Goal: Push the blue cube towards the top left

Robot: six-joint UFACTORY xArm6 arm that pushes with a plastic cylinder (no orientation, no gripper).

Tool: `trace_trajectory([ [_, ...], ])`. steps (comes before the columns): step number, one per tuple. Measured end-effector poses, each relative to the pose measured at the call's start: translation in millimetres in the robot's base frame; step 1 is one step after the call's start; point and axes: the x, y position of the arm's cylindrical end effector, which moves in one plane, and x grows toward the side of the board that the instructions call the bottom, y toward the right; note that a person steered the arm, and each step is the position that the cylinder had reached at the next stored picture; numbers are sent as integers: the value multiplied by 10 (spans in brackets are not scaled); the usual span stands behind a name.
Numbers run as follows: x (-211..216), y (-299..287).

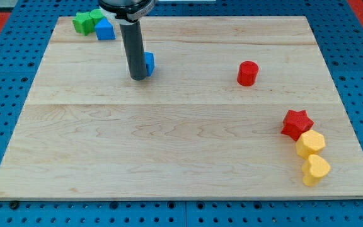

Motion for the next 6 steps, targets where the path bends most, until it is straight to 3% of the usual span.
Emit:
trace_trajectory([
  [3,-141,376],
  [5,-734,167],
  [6,-1006,-239],
])
